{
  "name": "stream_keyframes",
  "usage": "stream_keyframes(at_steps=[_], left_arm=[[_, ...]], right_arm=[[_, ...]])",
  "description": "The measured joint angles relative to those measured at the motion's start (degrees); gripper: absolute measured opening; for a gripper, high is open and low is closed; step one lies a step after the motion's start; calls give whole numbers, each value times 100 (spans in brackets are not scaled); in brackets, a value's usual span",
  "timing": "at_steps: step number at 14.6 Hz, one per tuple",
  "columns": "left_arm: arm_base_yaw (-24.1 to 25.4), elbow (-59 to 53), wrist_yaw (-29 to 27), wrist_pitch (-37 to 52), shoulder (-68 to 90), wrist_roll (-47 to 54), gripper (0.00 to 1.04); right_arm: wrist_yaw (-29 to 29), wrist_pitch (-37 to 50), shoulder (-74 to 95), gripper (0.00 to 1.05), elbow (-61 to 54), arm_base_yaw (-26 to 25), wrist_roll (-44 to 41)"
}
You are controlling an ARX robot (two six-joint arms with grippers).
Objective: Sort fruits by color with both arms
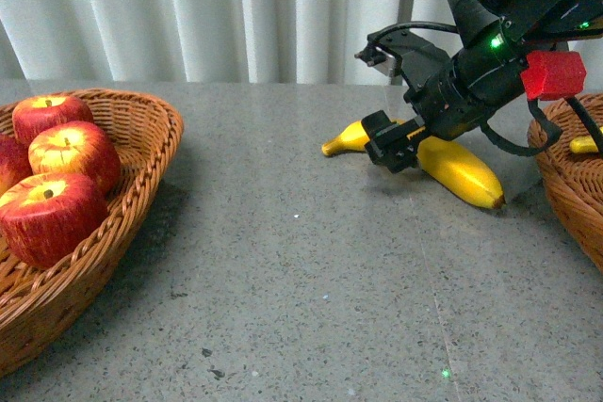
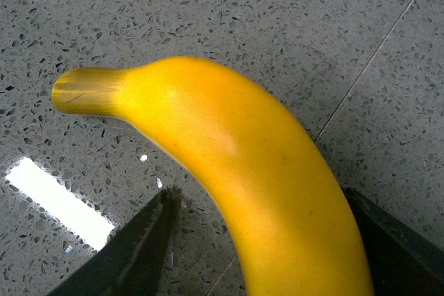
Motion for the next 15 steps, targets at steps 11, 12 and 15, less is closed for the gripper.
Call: stream_keyframes(at_steps=[11,12,15], left_arm=[[0,0,0,-2,0,0,98],[0,0,2,-2,0,0,98],[0,0,0,-2,0,0,98]], right_arm=[[-1165,621,-1657,36,-732,-999,1668],[-1252,402,-2277,36,-1298,-1515,1539],[-1373,-94,-3458,36,-2490,-2621,750]])
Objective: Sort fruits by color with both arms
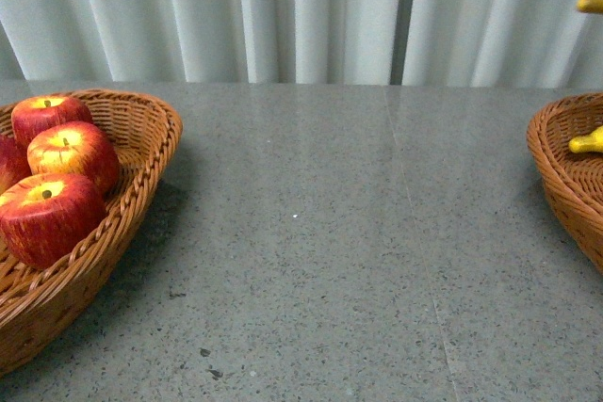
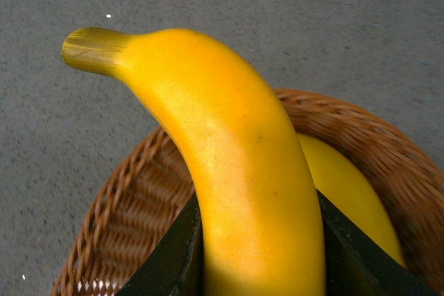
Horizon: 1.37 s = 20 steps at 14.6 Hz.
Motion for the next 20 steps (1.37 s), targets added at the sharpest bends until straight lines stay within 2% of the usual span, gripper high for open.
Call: stream_keyframes(at_steps=[2,4,6,10,12,13,14,16,18,19,20], left_arm=[[0,0,0,0,0,0,98],[0,0,0,0,0,0,98],[0,0,2,2,0,0,98],[0,0,0,0,0,0,98],[0,0,0,0,0,0,98],[0,0,0,2,0,0,98],[0,0,0,0,0,0,98],[0,0,2,0,0,0,98],[0,0,2,2,0,0,98],[0,0,0,2,0,0,98],[0,0,2,0,0,0,98]], right_arm=[[-144,-299,-940,36,-579,-579,-688],[-195,-402,-1320,36,-1246,-883,-1239],[-216,-450,-1305,52,-1519,-885,-1397],[-586,-262,-1388,98,-1213,-850,-1182],[-1709,780,-2485,98,-1178,-887,264],[-1274,1805,-2935,92,-1709,-820,667],[-763,2216,-3211,86,-2046,-748,789],[-232,2699,-3635,79,-2575,-627,874],[387,3154,-4376,66,-3432,-487,970],[566,3191,-4830,57,-3919,-501,1012],[573,3093,-5515,41,-4706,-595,1051]])
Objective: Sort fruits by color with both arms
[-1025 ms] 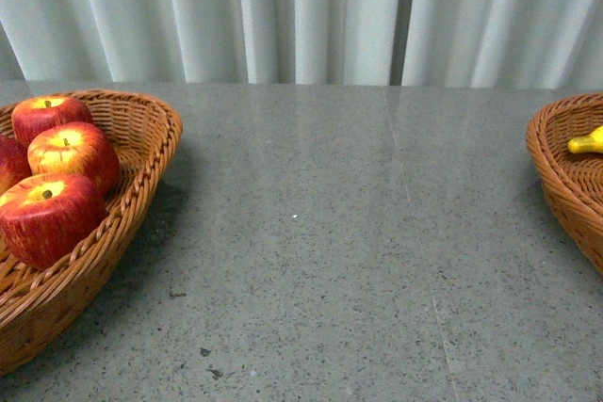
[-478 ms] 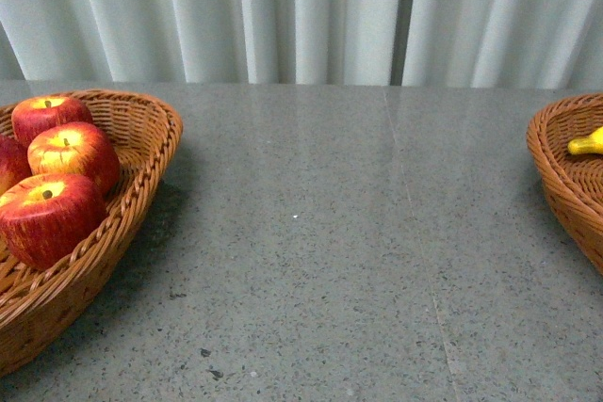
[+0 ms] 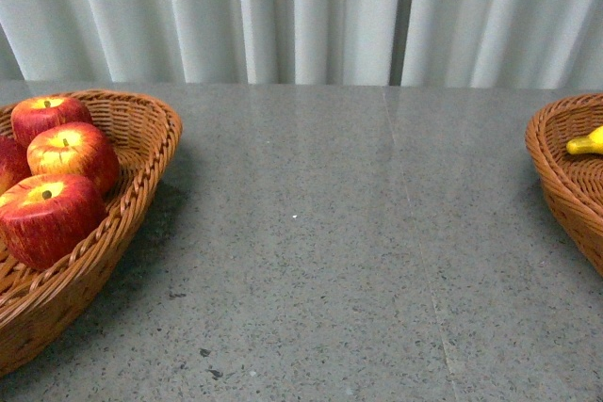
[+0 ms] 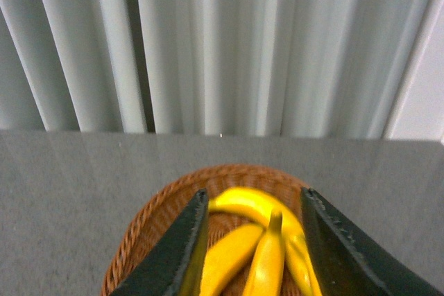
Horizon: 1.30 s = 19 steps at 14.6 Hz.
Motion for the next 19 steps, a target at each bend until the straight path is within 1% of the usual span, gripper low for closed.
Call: stream_keyframes(at_steps=[2,3,4,7,8,9,10,12,13,14,16,17,19], left_arm=[[0,0,0,0,0,0,98],[0,0,0,2,0,0,98],[0,0,-2,2,0,0,98],[0,0,-2,2,0,0,98],[0,0,0,2,0,0,98],[0,0,-7,0,0,0,98],[0,0,-2,2,0,0,98],[0,0,0,2,0,0,98],[0,0,-4,2,0,0,98],[0,0,-2,0,0,0,98],[0,0,0,2,0,0,98],[0,0,0,2,0,0,98],[0,0,0,2,0,0,98]], right_arm=[[28,-125,-863,17,-894,2,17],[173,-120,-1255,6,-1182,160,17],[372,-120,-1493,2,-1338,400,22],[850,-269,-1932,2,-1709,861,24],[1276,-372,-2170,2,-1801,1174,24],[1589,-431,-2306,2,-1891,1635,37],[1663,-487,-2415,2,-1958,1703,39],[1681,-614,-2643,2,-2044,1672,42],[1674,-1563,-3598,2,-2262,1672,44],[1681,-1600,-3893,2,-2262,1672,55],[1681,-1606,-3895,2,-2262,1672,55],[1681,-1609,-3893,9,-2262,1672,55],[1681,-1606,-3893,16,-2262,1672,55]])
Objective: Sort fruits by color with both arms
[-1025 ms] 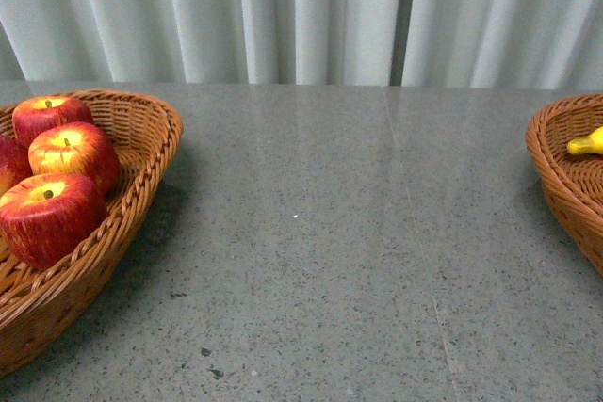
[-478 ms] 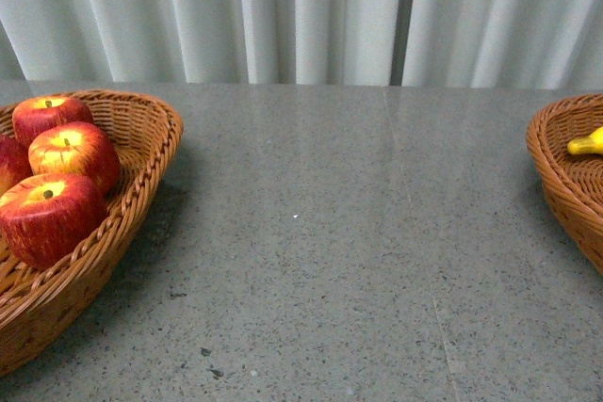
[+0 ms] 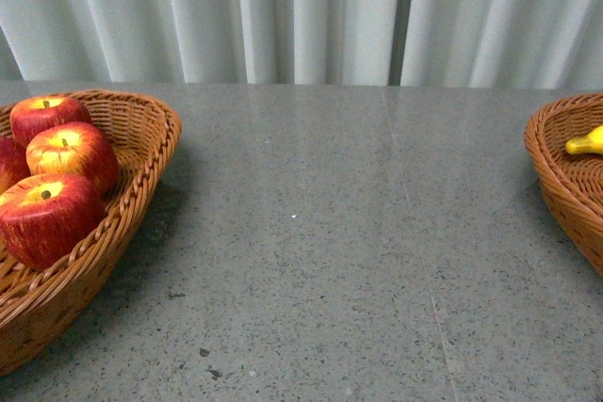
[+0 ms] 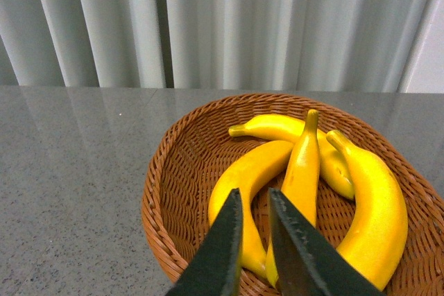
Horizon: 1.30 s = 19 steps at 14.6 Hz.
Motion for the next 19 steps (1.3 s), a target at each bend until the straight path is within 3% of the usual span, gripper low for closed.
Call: stream_keyframes(at_steps=[6,8,11,19], left_arm=[[0,0,0,0,0,0,98],[0,0,0,0,0,0,98],[0,0,0,0,0,-2,98],[0,0,0,0,0,0,98]], right_arm=[[0,0,0,36,0,0,0],[0,0,0,57,0,0,0],[0,0,0,97,0,0,0],[-2,0,0,98,0,0,2]])
